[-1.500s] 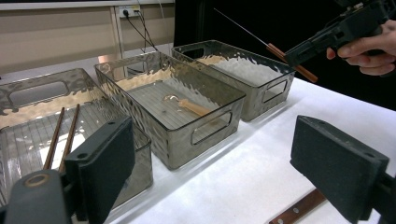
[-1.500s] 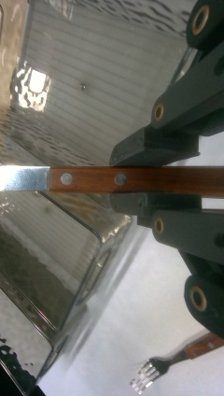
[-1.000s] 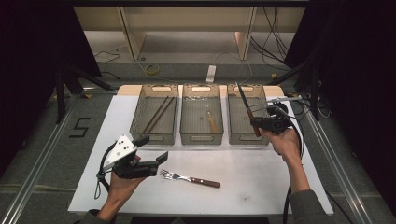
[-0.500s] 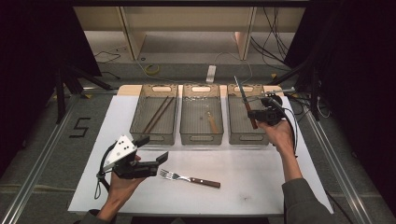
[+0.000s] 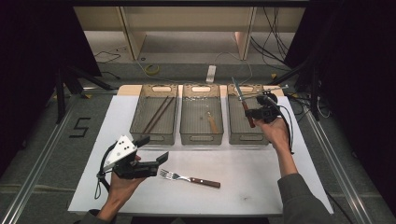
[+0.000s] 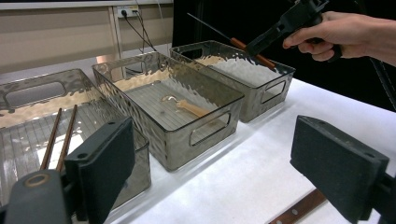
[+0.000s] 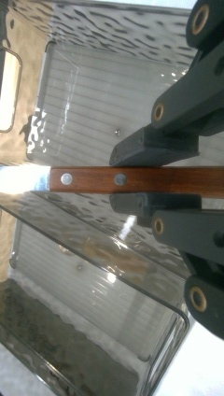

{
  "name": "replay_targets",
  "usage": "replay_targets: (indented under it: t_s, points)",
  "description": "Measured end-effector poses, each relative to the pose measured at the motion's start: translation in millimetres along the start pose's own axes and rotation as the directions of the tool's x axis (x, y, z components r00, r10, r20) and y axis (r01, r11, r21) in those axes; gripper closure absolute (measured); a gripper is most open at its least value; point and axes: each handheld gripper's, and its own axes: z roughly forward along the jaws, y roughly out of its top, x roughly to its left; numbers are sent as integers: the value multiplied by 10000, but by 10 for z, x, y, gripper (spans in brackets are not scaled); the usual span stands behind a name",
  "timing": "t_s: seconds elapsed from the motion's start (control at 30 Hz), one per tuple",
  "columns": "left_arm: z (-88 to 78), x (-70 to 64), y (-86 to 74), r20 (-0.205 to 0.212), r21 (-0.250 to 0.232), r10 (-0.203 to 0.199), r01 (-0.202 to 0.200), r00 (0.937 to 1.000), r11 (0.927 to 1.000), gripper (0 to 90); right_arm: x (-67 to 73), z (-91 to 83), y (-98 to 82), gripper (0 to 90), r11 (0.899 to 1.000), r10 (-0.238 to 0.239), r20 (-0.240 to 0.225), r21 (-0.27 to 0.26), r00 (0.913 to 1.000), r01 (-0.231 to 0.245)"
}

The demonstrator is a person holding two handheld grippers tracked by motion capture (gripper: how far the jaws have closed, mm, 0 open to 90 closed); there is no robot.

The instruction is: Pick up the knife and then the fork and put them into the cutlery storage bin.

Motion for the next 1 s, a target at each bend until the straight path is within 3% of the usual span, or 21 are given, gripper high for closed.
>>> replay_targets:
  t_s: [0.67,0.7,0.8,0.9,1.0]
  points:
    - [1,2,-2,34,47,-15,15,10000,10000,132,-33,239,-85,756,9966,432,124,701,9990,-440]
    - [4,2,-2,29,30,-51,51,10000,10000,132,-25,267,-86,742,9943,369,131,999,9992,-380]
    - [-1,0,-1,14,12,-39,39,10000,10000,132,18,293,-79,478,9941,276,-118,1048,9995,-262]
    - [1,2,-2,21,29,-55,55,10000,10000,132,88,220,-57,404,9980,-33,-294,630,9996,52]
    - [0,-2,-1,33,35,-5,5,10000,10000,132,134,128,-34,398,9992,-334,-317,190,9989,341]
